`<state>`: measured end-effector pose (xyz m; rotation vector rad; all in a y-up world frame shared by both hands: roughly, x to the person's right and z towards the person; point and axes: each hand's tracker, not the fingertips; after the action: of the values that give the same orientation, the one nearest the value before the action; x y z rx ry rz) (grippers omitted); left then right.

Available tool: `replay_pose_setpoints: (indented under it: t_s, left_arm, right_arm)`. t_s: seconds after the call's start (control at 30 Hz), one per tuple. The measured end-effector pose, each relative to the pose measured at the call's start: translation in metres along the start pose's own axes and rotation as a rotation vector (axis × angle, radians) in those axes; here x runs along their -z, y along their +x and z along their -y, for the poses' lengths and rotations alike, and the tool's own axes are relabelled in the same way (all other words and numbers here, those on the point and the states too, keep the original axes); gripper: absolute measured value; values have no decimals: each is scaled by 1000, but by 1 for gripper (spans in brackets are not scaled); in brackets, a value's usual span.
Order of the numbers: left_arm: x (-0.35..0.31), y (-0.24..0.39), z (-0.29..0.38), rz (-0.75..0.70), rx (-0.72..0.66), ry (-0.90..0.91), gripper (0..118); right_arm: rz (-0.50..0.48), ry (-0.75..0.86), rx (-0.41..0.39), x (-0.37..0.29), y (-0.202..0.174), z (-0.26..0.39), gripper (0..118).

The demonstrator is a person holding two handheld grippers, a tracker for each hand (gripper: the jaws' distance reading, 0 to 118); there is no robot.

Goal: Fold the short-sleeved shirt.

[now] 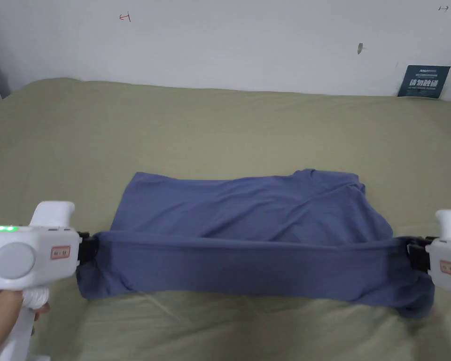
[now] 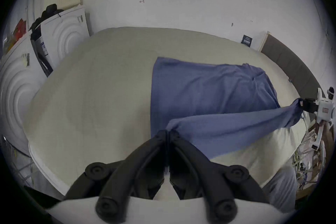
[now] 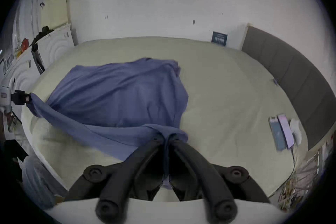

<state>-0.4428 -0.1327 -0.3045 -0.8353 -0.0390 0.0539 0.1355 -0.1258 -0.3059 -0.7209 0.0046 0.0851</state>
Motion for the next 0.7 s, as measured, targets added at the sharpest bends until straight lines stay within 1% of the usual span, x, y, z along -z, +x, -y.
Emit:
replay_pose_setpoints:
  t_s: [0.13,0.2,0.27,0.33,0.43,0.53,0.57,0.6,0.63,0.67,0.7]
  left_arm:
    - [40,4,-38,-29,27,-24,4]
    - [61,4,-51,-35,20,-42,4]
    - [83,3,-57,-41,3,-77,4]
    - [102,4,-57,-47,3,-106,4]
    - [117,6,-54,-67,12,-138,4]
    - [115,6,-52,-57,-9,-132,4]
    - [112,5,-50,-48,-13,-118,13]
    - [110,4,-51,-43,-12,-102,38]
    - [105,2,-51,-43,-14,-86,79]
    - [103,-1,-49,-44,-18,-88,118]
    - [95,-1,-45,-48,-21,-83,117]
  right_arm:
    - [17,-32,-7,45,-11,-35,4]
    - [26,-69,-20,72,-10,-46,4]
    - [35,-108,-32,94,-14,-51,4]
    - [34,-146,-23,113,-13,-51,4]
    - [39,-189,-9,129,-15,-45,4]
    - [35,-188,1,127,-15,-39,4]
    - [28,-180,12,130,-9,-38,9]
    - [22,-178,22,128,-7,-39,23]
    - [17,-178,36,125,-5,-40,57]
    - [17,-180,51,121,-2,-39,109]
    - [10,-174,64,111,-3,-37,118]
